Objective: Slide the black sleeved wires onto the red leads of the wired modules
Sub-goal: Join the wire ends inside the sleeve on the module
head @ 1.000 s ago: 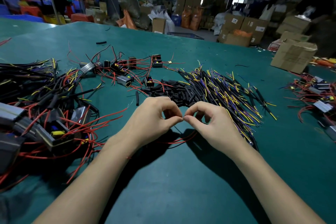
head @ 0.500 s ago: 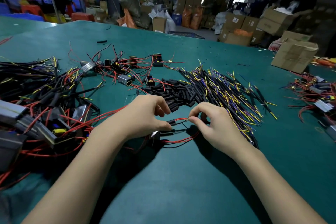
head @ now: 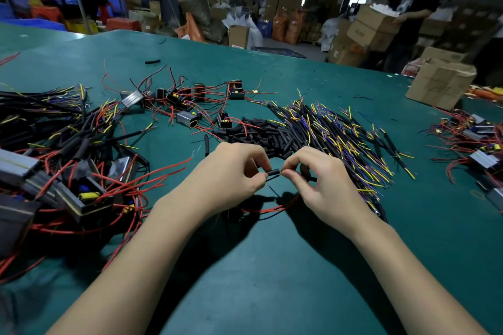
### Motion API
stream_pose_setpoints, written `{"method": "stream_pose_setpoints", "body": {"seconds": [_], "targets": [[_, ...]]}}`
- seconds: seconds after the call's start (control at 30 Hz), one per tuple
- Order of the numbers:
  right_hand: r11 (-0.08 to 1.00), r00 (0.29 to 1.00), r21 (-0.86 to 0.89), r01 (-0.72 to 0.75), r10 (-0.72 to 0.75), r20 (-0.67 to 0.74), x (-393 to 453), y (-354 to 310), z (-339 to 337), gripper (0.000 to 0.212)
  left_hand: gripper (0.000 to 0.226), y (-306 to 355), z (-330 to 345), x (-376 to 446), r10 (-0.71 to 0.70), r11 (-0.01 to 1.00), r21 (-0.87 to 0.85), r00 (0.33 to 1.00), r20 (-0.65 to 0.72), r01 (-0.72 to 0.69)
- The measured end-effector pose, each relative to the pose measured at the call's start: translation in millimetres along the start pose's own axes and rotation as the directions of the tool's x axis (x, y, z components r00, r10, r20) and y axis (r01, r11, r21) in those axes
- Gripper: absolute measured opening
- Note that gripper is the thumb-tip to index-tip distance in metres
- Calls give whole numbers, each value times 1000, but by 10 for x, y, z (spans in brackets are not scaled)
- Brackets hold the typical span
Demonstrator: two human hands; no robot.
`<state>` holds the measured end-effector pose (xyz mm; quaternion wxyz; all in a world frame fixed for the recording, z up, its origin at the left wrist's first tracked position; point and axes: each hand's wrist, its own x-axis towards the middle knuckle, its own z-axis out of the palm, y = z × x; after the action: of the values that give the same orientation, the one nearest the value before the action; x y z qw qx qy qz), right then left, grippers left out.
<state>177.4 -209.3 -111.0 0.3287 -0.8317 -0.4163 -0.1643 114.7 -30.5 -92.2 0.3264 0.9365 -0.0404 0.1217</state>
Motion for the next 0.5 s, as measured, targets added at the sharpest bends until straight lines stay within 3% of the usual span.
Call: {"method": "stream_pose_setpoints", "body": {"seconds": [0.5], "targets": [[960,992,256,-113,123,-23,34,-45,-73,11,6,-73,82,42,-4,957,-290,1000,-26,-4]]}}
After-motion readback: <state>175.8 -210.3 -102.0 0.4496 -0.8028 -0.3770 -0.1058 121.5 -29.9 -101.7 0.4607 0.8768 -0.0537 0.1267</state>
